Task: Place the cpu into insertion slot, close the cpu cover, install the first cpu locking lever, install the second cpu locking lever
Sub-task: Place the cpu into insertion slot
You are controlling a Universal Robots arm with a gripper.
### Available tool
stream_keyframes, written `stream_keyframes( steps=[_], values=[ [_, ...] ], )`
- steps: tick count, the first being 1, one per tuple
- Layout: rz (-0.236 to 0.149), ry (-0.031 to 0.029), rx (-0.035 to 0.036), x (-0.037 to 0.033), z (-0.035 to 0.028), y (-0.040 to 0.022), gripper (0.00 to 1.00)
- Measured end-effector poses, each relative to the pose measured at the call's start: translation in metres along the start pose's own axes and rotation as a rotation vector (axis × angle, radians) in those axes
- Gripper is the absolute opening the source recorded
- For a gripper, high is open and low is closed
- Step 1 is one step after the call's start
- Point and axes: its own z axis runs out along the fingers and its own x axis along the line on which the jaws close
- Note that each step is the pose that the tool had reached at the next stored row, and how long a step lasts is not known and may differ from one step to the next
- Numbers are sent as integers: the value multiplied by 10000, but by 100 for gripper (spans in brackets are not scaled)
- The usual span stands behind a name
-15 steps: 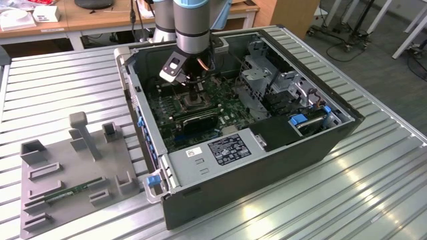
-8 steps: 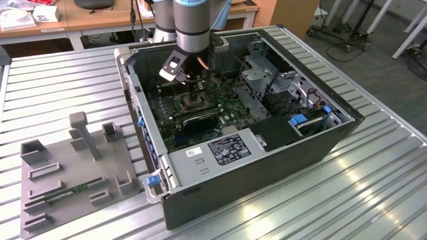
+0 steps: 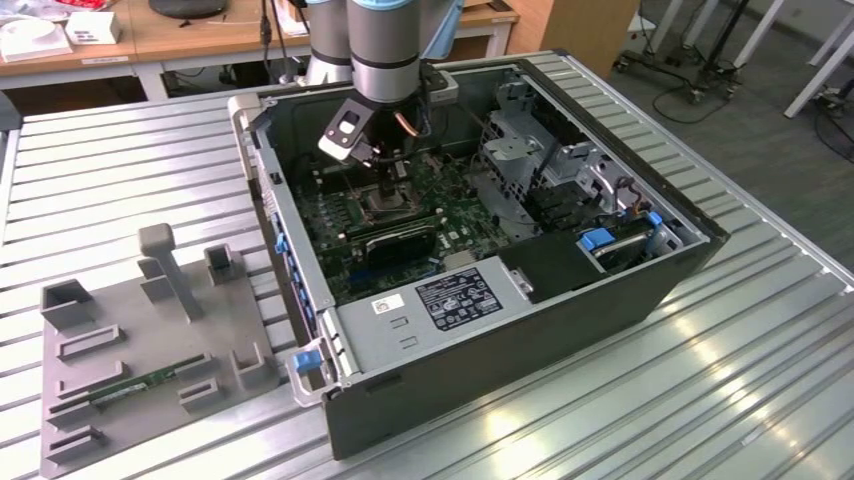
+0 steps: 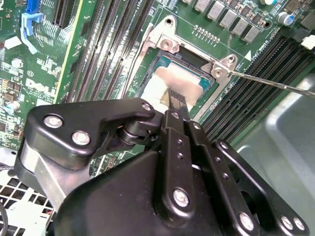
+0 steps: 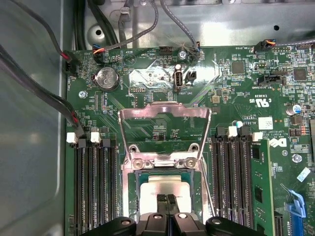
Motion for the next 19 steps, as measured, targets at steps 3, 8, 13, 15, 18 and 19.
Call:
stream_keyframes(
  steps=[3,8,13,15,18,19],
  values=[
    [0,-1,1,0,-1,0,11],
    [-2,-4,2,0,-2,-4,11],
    [-1,-5,3,-1,-14,-5,11],
    [0,-2,1,0,-40,-2,11],
    [0,-2,1,1,-80,1,11],
    [0,-3,2,1,-88,1,11]
  ],
)
